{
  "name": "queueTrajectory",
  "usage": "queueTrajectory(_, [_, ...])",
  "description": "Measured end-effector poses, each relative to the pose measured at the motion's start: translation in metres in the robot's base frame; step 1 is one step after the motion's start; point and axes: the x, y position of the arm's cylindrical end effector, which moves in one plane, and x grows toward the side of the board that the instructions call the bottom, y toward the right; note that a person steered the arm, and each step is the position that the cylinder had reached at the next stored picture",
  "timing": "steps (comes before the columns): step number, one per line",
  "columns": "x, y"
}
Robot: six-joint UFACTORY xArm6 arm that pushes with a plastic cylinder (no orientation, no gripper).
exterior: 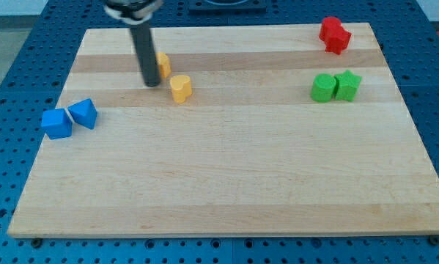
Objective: Push the hexagon into the red blocks
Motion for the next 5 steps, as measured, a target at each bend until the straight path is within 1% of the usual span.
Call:
queueTrajectory(1, [-0.005, -0.044])
queueTrajectory(2, [-0.037, -0.031])
queueTrajectory(3, [-0.050, 0.042])
queueTrajectory(4, [-0.053, 0.110])
queueTrajectory(5, [-0.052, 0.109])
